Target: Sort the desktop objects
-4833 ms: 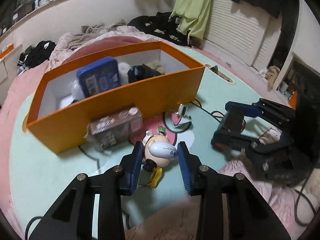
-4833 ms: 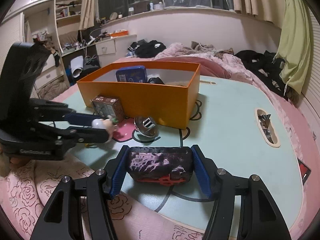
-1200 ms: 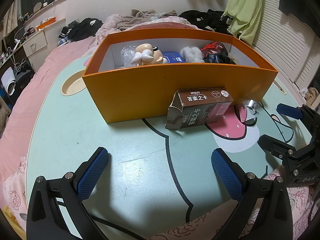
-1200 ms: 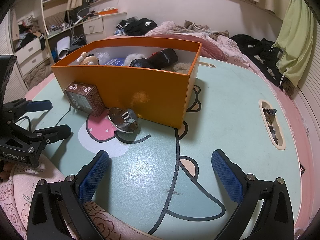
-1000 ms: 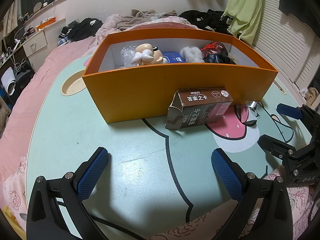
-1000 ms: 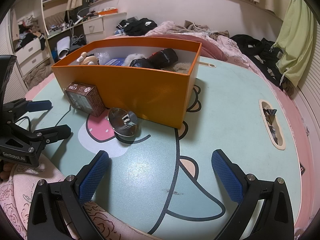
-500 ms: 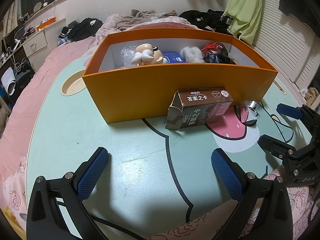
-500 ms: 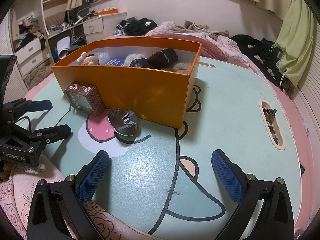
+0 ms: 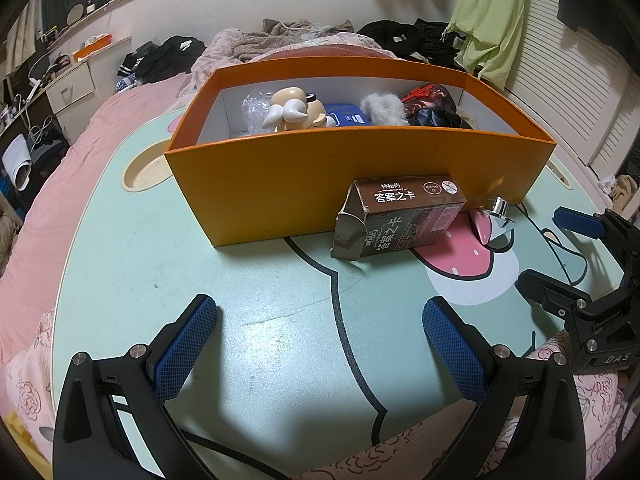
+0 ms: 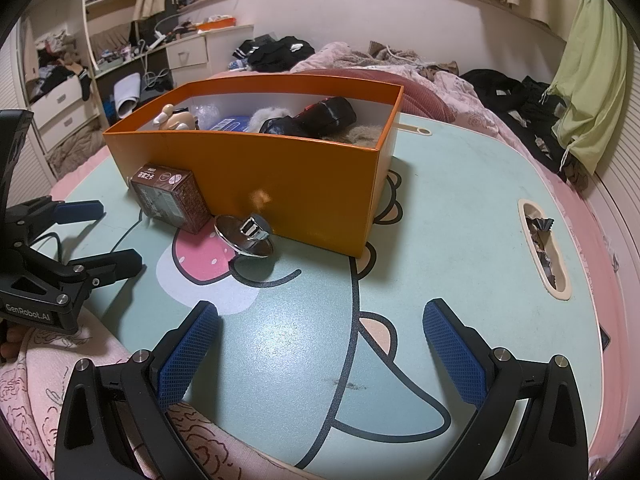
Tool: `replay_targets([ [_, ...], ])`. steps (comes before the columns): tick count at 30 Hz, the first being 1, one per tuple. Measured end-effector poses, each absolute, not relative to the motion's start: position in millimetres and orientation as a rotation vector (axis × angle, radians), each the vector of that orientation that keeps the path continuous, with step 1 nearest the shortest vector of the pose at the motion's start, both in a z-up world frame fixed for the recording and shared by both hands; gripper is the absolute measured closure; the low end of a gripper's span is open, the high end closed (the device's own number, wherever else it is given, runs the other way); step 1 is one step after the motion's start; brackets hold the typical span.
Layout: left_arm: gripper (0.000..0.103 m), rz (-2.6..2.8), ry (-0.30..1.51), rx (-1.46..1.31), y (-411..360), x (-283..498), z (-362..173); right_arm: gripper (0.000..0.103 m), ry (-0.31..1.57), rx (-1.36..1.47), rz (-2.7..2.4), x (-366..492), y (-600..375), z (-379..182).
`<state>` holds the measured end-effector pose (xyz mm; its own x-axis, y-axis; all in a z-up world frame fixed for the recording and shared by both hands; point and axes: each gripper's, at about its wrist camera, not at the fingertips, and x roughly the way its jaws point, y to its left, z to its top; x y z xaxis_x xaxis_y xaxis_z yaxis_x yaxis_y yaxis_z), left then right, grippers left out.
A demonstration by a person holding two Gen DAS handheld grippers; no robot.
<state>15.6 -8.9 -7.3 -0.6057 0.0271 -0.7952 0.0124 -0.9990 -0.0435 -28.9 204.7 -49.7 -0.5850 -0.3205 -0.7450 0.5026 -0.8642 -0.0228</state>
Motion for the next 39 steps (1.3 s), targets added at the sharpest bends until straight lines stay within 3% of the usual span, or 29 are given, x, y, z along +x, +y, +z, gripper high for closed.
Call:
replay_targets([
  [32,0.000,2.807,-0.070,-1.390,-9.5,17.1,-7.4,0.001,0.262,1.035,-2.425,-27.2,204.8,-38.9],
  [39,0.000,2.807,-0.069,-1.389,-10.1,17.6,-7.5,0.004,0.329,0.964,-2.390,-31.5,173.1,-22.4],
])
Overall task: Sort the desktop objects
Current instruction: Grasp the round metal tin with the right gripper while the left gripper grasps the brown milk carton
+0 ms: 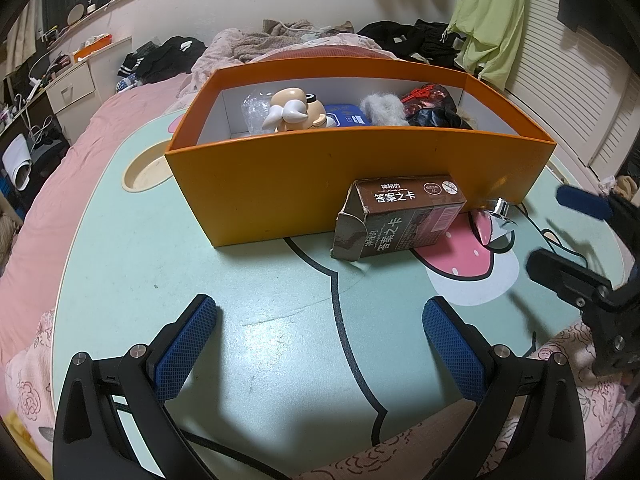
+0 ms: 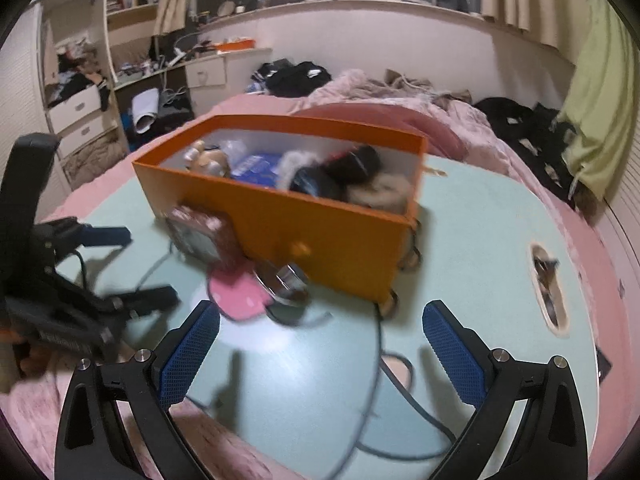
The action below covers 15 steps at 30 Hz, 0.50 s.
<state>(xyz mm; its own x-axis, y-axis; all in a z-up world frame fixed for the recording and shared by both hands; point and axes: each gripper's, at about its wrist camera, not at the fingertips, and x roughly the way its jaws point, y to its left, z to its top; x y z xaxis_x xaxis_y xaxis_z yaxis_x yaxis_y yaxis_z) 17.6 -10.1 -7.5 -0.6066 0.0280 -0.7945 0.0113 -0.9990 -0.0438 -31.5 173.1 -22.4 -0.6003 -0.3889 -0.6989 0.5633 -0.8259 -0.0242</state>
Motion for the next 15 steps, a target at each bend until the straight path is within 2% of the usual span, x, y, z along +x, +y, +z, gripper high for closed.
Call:
replay_targets([
  [2,0.000,2.807,-0.069,-1.389,-9.9,17.7,-7.5,0.010,0.344,1.009,-2.370,-41.6,161.8,-22.9],
  [4,0.000,2.807,-0.069,-1.388,-10.0,17.9,-7.6,0.026,0.323,1.055,-2.343,-50.2,157.4,-24.0],
  [5,0.000,2.807,-0.069,-1.388,-10.0,17.9,-7.7,0.042,0.314,1.077,-2.330,-53.2,157.3,-26.6],
  [6,0.000,2.807,-0.069,-1.388,-10.1,18.1,-7.7,0.064,0.315,1.108,-2.314,-55.9,155.5,-30.8],
  [7,0.000,2.807,-0.069,-1.389,-10.1,18.1,-7.6,0.073,0.313,1.119,-2.305,-55.9,156.4,-34.1],
  [15,0.000,2.808,-0.070,-1.387,-10.3,18.7,-7.5,0.074,0.206,1.032,-2.357,-37.0,183.8,-32.5],
])
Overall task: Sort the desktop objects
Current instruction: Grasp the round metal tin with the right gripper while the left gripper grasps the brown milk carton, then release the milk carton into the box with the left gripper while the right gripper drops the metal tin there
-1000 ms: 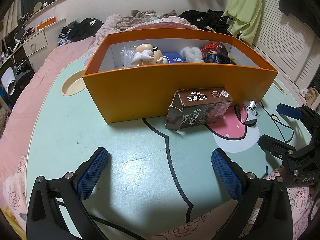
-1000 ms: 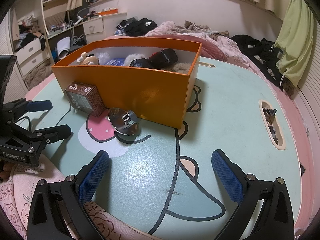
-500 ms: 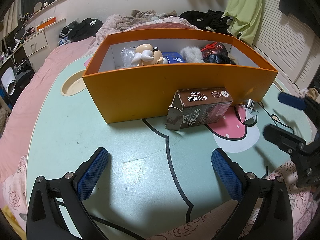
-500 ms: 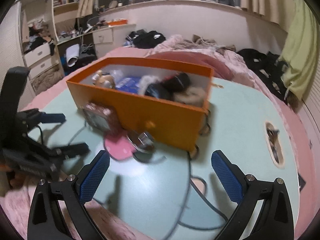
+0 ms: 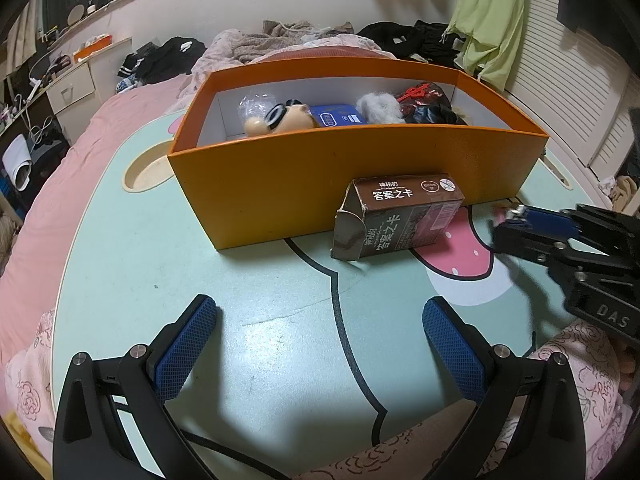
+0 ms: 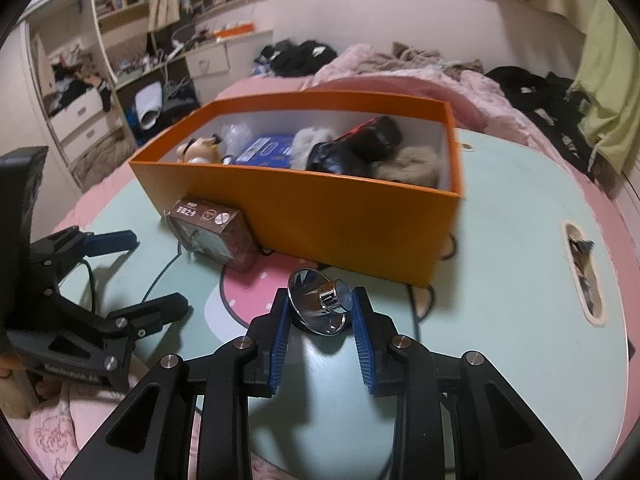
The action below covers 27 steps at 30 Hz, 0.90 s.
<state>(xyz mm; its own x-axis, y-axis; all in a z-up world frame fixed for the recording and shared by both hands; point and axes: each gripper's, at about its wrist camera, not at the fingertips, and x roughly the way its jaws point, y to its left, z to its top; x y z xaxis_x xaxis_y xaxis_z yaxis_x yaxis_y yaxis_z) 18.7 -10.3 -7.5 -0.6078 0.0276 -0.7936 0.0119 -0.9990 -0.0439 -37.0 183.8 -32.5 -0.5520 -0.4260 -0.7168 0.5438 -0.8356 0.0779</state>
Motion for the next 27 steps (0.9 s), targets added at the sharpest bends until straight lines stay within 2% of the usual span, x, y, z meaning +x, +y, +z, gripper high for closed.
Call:
replay_targets([
  [9,0.000,2.747,-0.161,-1.275,-3.6,11.4,21.9,0.074,0.099,0.966,-2.443,-32.1,206.5,-23.9],
  [13,0.000,2.719,-0.118,-1.339,15.4,-13.7,24.0,0.074,0.099,0.967,-2.443,-32.5,206.9,-23.9],
  [15,0.005,2.717,-0.091,-1.349,21.3,-21.5,23.2,0.074,0.097,0.968,-2.443,-32.0,207.2,-23.8],
  [16,0.011,2.725,-0.078,-1.367,22.9,-25.8,21.8,0.074,0.098,0.968,-2.443,-31.7,208.0,-23.5],
  [17,0.032,2.729,-0.071,-1.380,23.0,-29.3,20.3,0.074,0.097,0.967,-2.443,-31.5,208.3,-23.1],
  [18,0.046,2.724,-0.081,-1.397,22.0,-29.6,17.1,0.074,0.098,0.966,-2.443,-31.7,208.3,-23.5],
  [21,0.045,2.731,-0.175,-1.342,9.9,-20.9,19.1,0.074,0.107,0.952,-2.450,-29.0,207.4,-21.5],
  [27,0.045,2.773,-0.244,-1.163,-11.5,8.3,46.1,0.074,0.130,0.792,-2.487,-15.8,207.5,5.4],
])
